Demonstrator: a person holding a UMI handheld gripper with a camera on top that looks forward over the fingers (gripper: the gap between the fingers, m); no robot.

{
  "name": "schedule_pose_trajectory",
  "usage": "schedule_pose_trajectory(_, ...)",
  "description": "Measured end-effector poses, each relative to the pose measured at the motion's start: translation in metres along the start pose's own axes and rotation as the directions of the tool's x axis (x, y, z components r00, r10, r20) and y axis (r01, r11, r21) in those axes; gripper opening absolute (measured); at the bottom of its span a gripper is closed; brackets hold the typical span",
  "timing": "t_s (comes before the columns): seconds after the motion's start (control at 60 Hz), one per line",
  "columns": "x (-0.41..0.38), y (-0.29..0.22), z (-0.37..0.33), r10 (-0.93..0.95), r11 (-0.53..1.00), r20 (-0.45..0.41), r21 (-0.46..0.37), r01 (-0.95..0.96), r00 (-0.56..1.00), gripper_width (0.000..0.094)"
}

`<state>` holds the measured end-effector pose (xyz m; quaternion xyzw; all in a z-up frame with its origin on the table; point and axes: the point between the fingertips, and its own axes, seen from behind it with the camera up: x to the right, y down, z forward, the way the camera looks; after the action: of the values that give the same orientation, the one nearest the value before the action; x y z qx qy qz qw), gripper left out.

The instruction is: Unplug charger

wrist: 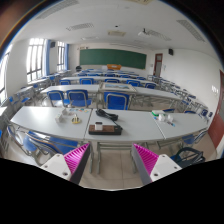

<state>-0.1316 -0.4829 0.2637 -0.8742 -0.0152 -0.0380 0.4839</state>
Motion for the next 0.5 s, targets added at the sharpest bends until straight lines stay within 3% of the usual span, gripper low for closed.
schedule_pose_trajectory(0.267, -0.033, 0.027, 0.049, 0.023, 0.999, 0.045, -0.048, -0.021, 0.999, 0.0841)
schedule_pose_trajectory(0.5, -0.082, 0.02, 0.174, 0.027, 0.999, 0.097, -0.021, -0.025, 0.995, 0.085)
